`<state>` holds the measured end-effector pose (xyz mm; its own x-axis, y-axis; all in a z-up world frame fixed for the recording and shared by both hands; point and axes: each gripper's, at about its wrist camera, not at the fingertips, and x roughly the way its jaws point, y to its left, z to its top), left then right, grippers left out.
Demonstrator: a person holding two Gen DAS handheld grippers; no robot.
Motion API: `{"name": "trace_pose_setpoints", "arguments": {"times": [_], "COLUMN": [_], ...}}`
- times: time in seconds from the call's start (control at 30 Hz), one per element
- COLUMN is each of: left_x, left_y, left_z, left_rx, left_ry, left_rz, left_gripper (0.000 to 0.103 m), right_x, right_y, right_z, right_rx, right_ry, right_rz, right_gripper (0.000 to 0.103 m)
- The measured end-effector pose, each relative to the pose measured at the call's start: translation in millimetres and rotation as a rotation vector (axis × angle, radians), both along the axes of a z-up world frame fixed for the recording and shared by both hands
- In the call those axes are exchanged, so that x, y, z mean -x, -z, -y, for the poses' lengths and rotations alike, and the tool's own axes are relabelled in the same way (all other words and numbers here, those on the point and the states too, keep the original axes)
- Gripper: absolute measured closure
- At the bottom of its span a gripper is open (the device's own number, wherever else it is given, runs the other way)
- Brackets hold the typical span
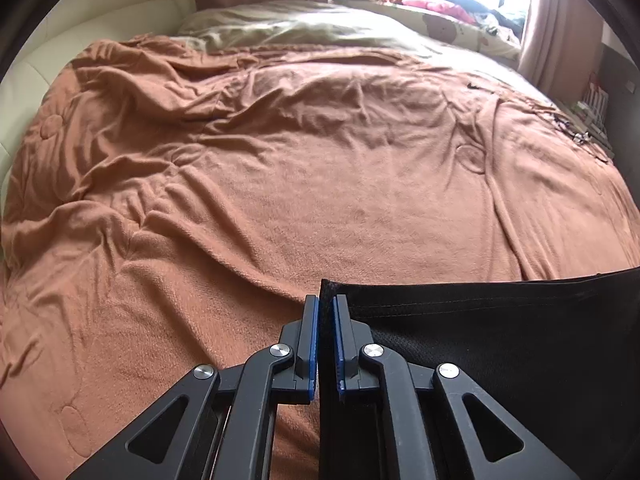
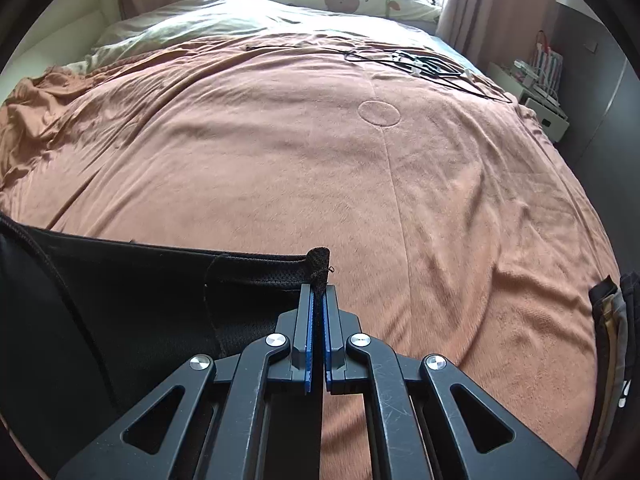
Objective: Fold small clothes
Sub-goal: 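Grasp the folded edge with both tools and fold it over again, then open both tools and release the folded shirt onto the bed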
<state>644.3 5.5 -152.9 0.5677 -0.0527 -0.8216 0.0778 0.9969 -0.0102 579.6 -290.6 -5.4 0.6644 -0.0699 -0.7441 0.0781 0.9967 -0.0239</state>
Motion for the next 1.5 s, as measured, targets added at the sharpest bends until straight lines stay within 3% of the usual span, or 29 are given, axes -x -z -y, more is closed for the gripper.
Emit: {"name": "trace_pose_setpoints", "arguments": {"times": [0.07, 0.1, 0.13, 0.2, 0.23, 0.3, 0.77, 1.2, 1.5], "left_x": [1, 2, 6, 13, 19, 29, 107, 187, 225], "left_y": [1, 1, 2, 2, 2, 1, 4, 20, 32], "left_z": [-2, -4, -7, -11, -14, -16, -20, -28, -35], "left_rx": [0.0, 0.004, 0.012, 0.022, 0.025, 0.026, 0.048, 0.057, -0.04], "left_ry": [-0.004, -0.004, -0.003, -0.007, -0.005, 0.006, 0.054, 0.049, 0.018], "left_rz": [-0.015, -0.018, -0.023, -0.025, -0.021, -0.017, -0.073, -0.125, -0.134], "left_gripper": [0.093, 0.09, 0.079, 0.061, 0.052, 0.048, 0.047, 0.047, 0.047], "right_x": [-1, 1, 4, 12, 18, 29, 112, 192, 236], "right_y": [3, 4, 4, 4, 4, 4, 14, 24, 40], "right_z": [-3, -4, -3, 0, 3, 7, 14, 18, 6], "right_rx": [0.016, 0.02, 0.015, -0.004, -0.019, -0.05, -0.122, -0.173, -0.084], "right_ry": [0.013, 0.013, 0.01, 0.011, 0.008, -0.001, -0.067, -0.021, -0.015], "right_rz": [-0.012, -0.017, -0.016, -0.001, 0.01, 0.007, -0.03, -0.028, -0.072], "right_gripper": [0.097, 0.088, 0.064, 0.031, 0.03, 0.03, 0.03, 0.03, 0.03]}}
